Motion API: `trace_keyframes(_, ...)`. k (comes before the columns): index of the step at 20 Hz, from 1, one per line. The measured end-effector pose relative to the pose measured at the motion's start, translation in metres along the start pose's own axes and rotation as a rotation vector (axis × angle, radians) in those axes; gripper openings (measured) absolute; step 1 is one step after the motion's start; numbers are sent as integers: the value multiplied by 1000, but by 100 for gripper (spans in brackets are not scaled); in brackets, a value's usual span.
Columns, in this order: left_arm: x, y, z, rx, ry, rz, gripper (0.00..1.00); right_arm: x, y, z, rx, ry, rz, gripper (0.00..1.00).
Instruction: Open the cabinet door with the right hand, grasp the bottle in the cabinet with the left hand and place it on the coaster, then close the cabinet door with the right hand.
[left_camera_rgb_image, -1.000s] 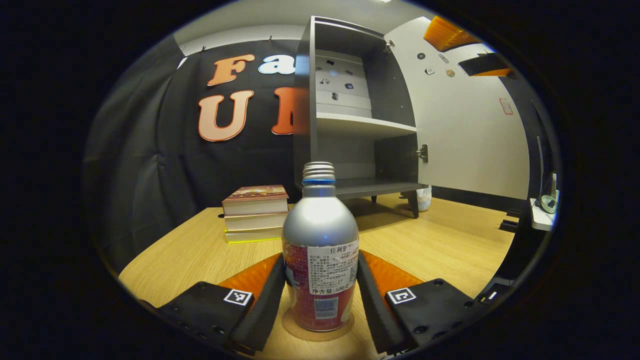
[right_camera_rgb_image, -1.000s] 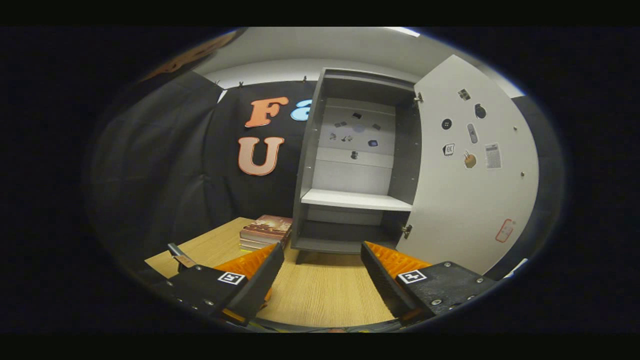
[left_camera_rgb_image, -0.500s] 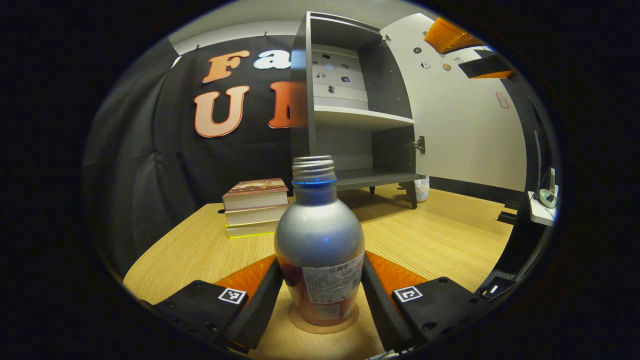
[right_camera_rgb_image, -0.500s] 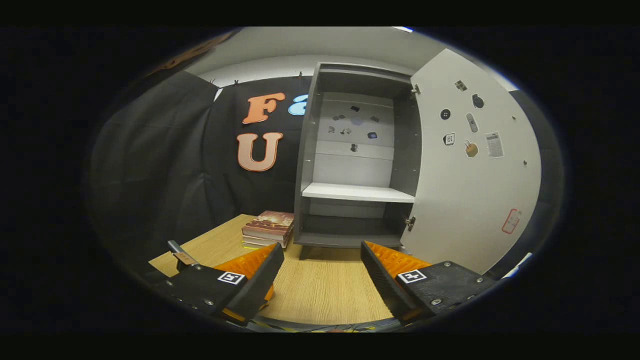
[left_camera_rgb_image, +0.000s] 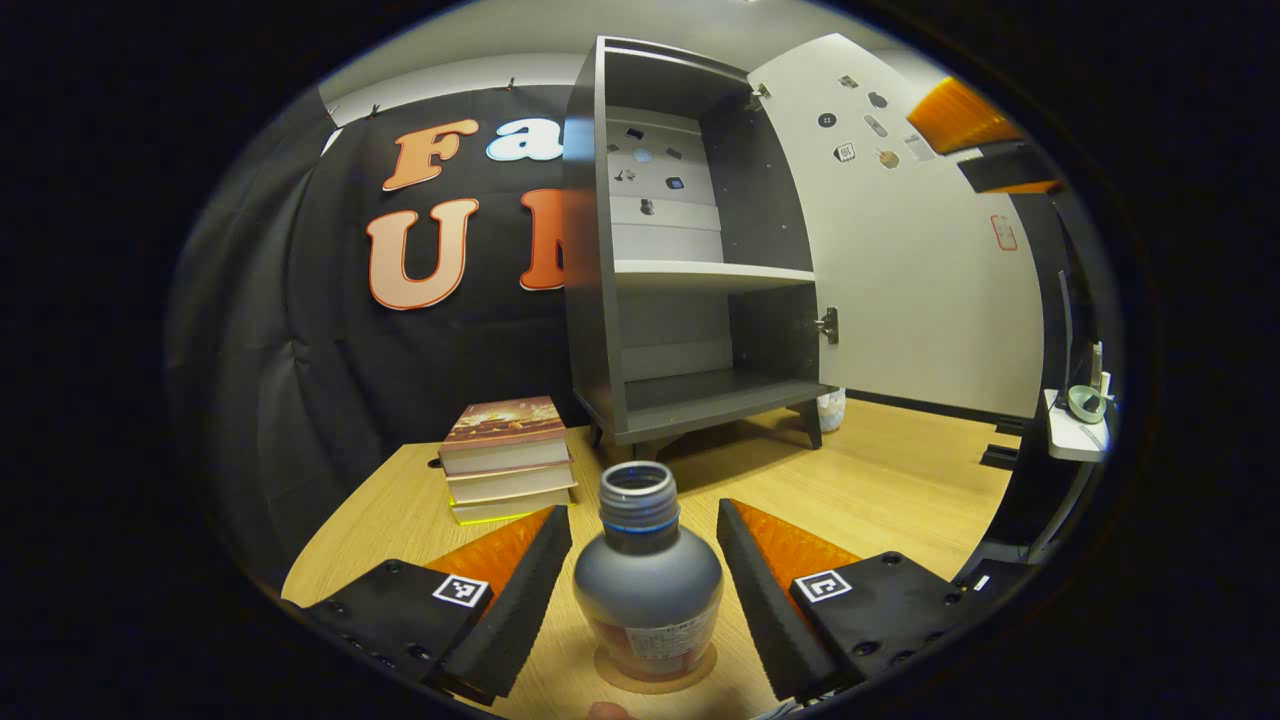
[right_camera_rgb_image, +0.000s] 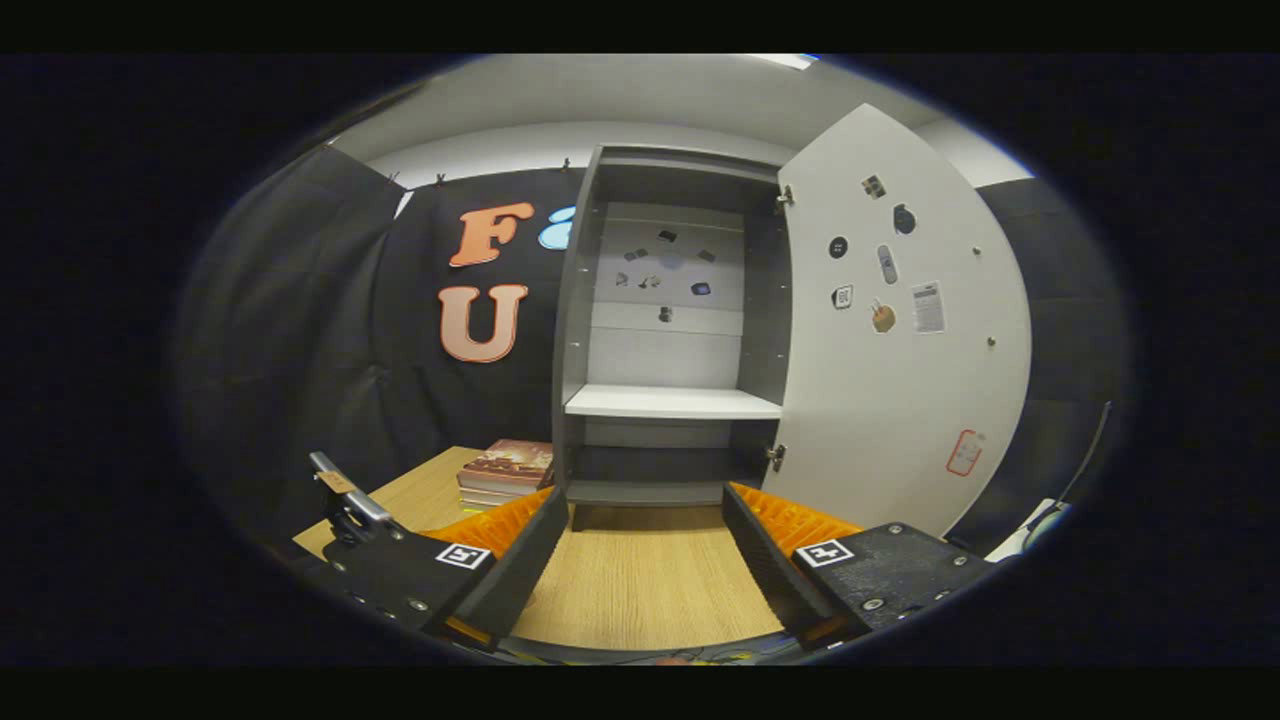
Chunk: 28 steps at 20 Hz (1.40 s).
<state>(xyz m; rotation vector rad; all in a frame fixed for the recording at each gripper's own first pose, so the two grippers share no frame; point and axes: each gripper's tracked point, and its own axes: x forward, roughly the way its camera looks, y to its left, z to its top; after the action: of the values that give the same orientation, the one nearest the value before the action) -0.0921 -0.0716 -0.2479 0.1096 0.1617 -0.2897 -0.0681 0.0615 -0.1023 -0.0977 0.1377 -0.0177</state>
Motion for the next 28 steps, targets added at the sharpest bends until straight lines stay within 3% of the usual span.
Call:
trace_keyframes(6,-4,-1,64,-27,-59,73,95,-13,-74,26,22,-72,-67,95)
trace_keyframes(11,-9,-12,120,-61,-99,186,95,-27,-148,45,19,-106,-66,95)
trace_keyframes(17,-11,-45,152,-96,-89,256,95,-39,-233,61,17,-139,-89,95)
trace_keyframes(21,-12,-65,173,-96,-96,258,95,-46,-281,57,44,-123,-133,95)
trace_keyframes(23,-12,-72,184,-103,-95,246,95,-46,-306,57,37,-127,-183,97)
trace_keyframes(25,-13,-79,192,-105,-94,228,96,-42,-333,60,-4,-128,-253,92)
trace_keyframes(28,-16,-79,204,-96,-114,231,95,-46,-348,61,-36,-125,-276,95)
